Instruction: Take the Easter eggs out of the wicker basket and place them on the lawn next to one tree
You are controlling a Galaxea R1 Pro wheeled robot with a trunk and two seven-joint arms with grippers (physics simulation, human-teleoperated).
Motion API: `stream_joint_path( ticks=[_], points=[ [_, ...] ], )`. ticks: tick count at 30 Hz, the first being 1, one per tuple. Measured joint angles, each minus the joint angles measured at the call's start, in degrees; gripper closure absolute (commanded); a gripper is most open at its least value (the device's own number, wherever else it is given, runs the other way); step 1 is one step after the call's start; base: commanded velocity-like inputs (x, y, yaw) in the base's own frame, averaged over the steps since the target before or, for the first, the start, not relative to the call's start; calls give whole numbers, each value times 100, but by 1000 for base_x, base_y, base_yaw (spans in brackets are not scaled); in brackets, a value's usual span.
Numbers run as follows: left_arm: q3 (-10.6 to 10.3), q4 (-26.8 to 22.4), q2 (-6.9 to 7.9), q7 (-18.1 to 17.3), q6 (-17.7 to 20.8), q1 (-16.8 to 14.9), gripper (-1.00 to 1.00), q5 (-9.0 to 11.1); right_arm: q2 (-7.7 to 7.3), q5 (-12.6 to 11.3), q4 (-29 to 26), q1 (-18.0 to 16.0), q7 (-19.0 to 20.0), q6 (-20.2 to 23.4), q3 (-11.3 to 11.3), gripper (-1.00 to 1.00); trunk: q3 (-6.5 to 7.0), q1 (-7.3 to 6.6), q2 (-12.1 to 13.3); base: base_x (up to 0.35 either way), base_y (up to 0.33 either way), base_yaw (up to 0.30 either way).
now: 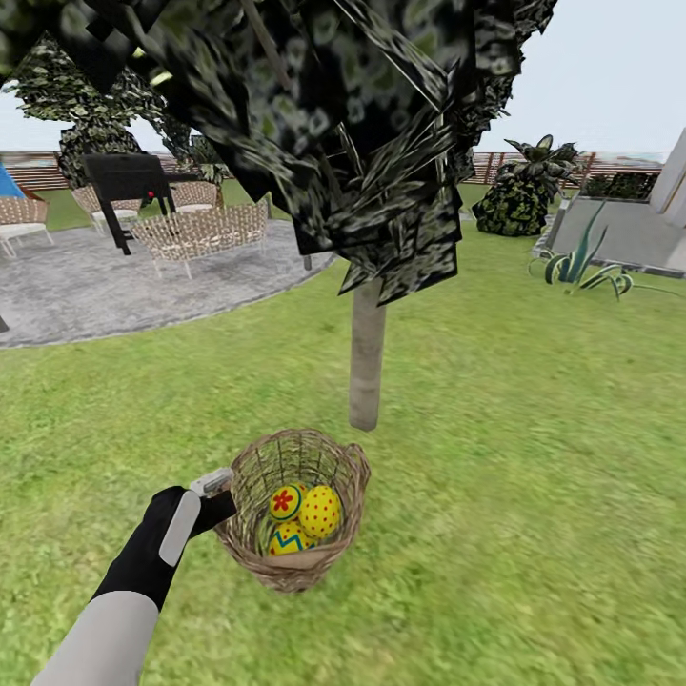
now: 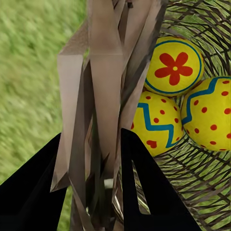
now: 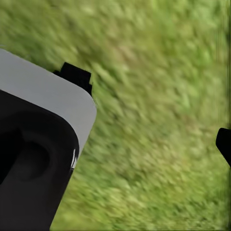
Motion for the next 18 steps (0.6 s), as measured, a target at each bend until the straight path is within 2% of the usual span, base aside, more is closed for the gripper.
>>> stream_joint_path(
  ticks=[18],
  points=[
    [0,0,0,1,0,0,100,0,-1,41,0,0,1,9,8,-100,0,0,0,312,0,0]
  ],
)
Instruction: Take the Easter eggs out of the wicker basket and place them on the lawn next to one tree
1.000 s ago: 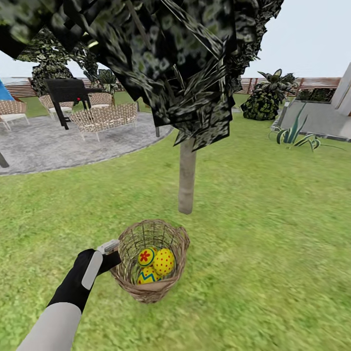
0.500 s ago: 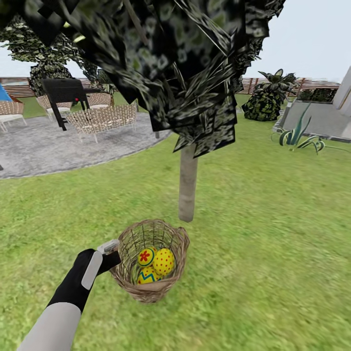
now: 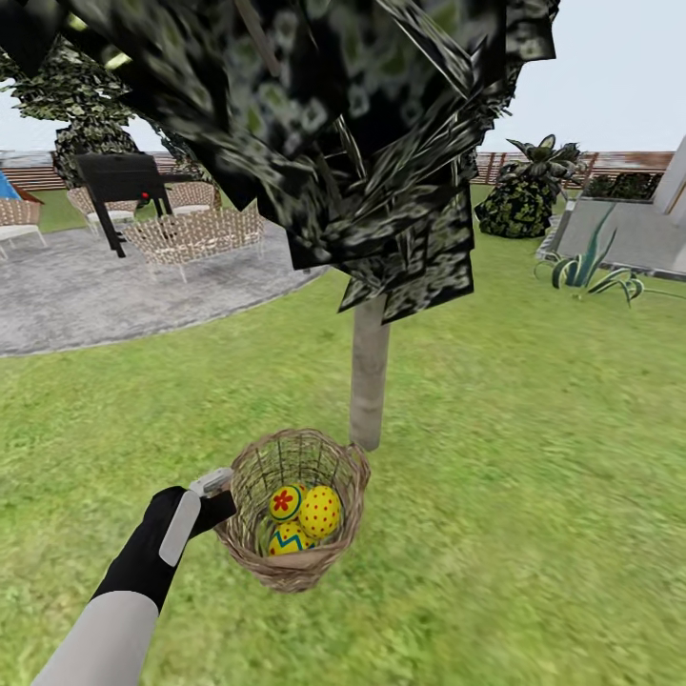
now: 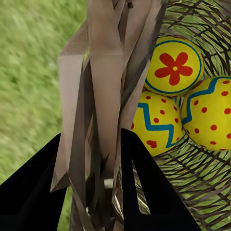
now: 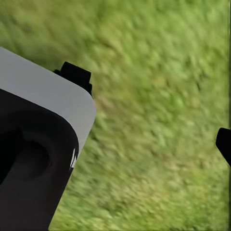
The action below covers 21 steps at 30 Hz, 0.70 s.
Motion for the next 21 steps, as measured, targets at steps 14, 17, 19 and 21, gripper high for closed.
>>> stream_joint_path(
  ticks=[14,17,19,21],
  points=[
    [1,6,6,1,-4,0,100,11,3,0,0,0,0,0,0,-100,0,3,0,214,0,0],
    [1,1,8,-1,0,0,100,-5,1,0,0,0,0,0,0,-100,0,3,0,0,0,0],
    [1,0,8,-1,-3,0,100,9,0,0,0,0,0,0,0,-100,0,3,0,0,0,0],
    [2,3,8,0,-3,0,100,9,0,0,0,0,0,0,0,-100,-18,25,-38,0,0,0]
  ],
)
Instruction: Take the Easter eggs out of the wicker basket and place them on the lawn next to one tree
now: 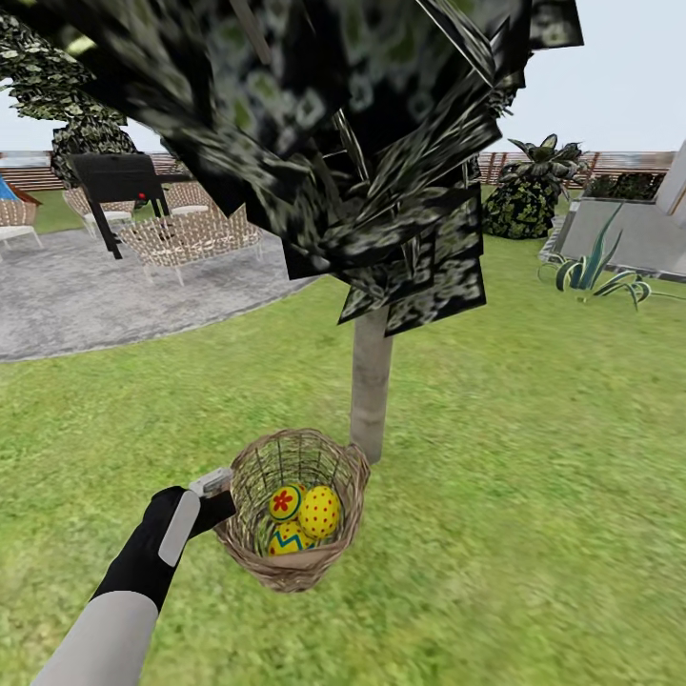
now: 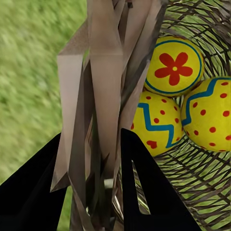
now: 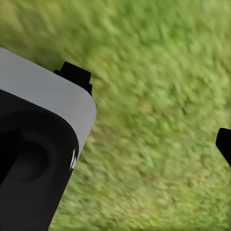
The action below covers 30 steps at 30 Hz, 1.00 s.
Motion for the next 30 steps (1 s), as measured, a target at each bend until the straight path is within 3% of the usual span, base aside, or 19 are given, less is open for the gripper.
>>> stream_joint_path(
  ticks=[18,26,30],
  points=[
    [10,5,6,-1,2,0,100,-3,1,0,0,0,3,0,0,-100,-323,395,-722,0,0,0],
    [11,6,9,-1,9,0,100,-5,2,0,0,0,0,0,0,-100,-324,394,-724,68,0,0],
    [19,-1,8,-3,264,-1,100,30,5,0,0,0,1,0,0,-100,-323,393,-724,318,0,0]
  ],
)
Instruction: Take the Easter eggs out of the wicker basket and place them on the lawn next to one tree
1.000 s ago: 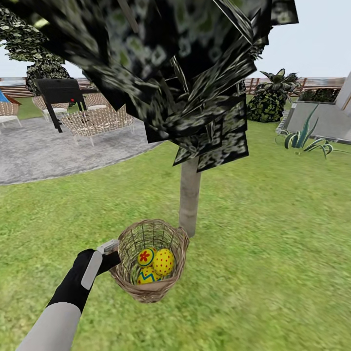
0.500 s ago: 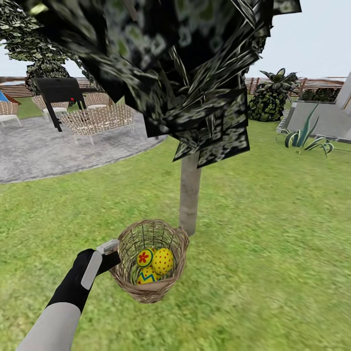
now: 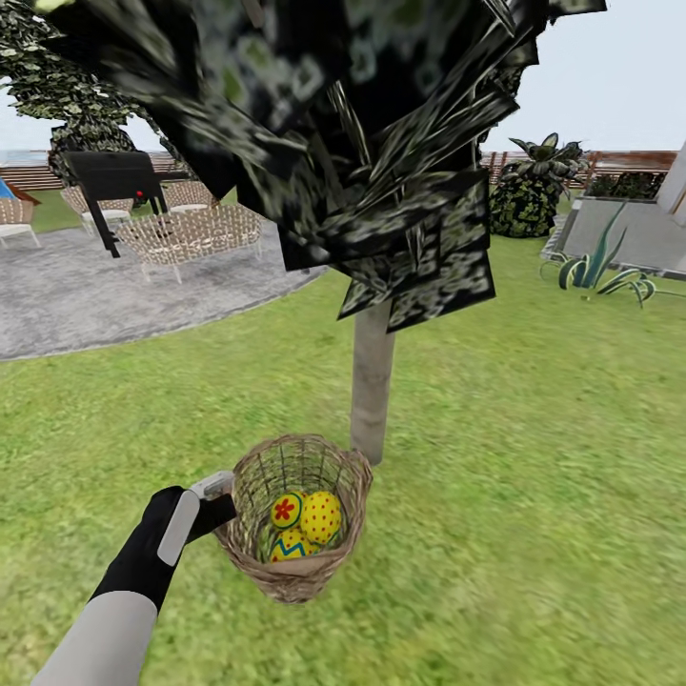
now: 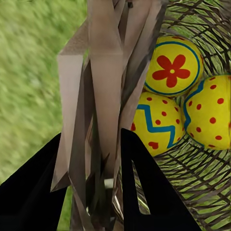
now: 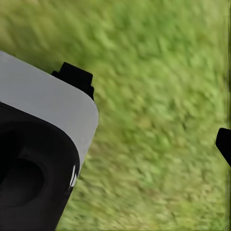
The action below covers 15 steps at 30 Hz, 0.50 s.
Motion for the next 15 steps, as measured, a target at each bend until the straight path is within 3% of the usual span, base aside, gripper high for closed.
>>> stream_joint_path(
  ticks=[3,15],
  points=[
    [1,2,0,2,23,0,100,-51,3,0,0,0,2,0,0,-100,0,0,0,281,0,0],
    [1,2,0,1,19,0,100,-30,2,0,0,0,1,-9,0,-100,0,3,0,7,0,0]
  ],
)
